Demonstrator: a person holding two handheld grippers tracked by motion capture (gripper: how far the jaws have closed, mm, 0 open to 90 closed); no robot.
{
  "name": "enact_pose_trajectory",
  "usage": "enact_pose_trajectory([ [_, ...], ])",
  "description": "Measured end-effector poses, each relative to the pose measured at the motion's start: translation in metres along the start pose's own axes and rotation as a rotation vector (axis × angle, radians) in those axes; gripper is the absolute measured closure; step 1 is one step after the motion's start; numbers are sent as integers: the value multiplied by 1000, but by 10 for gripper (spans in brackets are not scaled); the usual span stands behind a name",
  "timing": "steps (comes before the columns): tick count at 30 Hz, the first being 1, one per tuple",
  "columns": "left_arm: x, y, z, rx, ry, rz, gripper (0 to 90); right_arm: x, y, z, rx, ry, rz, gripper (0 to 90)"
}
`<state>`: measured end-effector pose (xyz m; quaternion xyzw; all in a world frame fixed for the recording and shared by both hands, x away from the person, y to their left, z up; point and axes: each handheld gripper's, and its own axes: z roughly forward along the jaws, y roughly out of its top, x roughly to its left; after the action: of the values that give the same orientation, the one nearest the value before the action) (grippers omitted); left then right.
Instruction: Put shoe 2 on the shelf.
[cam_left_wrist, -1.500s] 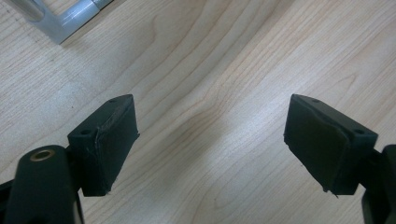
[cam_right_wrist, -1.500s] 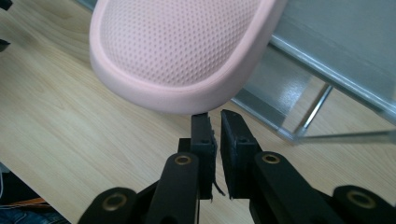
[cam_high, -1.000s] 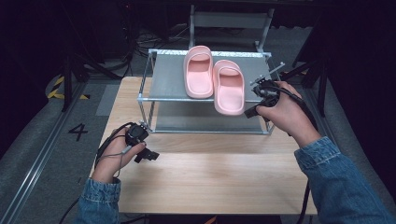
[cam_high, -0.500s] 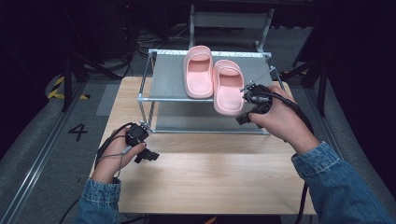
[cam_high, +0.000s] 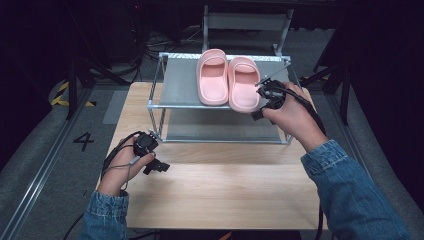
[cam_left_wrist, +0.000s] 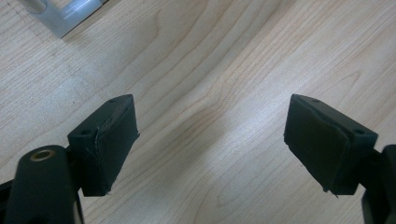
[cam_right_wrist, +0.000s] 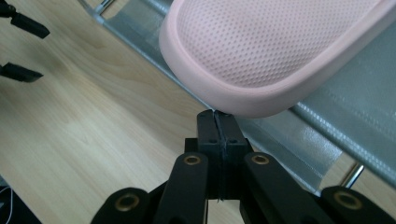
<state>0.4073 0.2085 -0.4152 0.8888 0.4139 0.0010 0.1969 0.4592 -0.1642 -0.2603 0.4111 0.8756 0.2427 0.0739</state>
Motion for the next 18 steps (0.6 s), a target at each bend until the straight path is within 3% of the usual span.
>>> enact_pose_trajectory([
  [13,2,3,2,5,-7,4,181,-19,25,19,37,-47,53,900],
  [18,1,3,3,8,-9,7,181,-20,24,18,33,-21,70,858],
])
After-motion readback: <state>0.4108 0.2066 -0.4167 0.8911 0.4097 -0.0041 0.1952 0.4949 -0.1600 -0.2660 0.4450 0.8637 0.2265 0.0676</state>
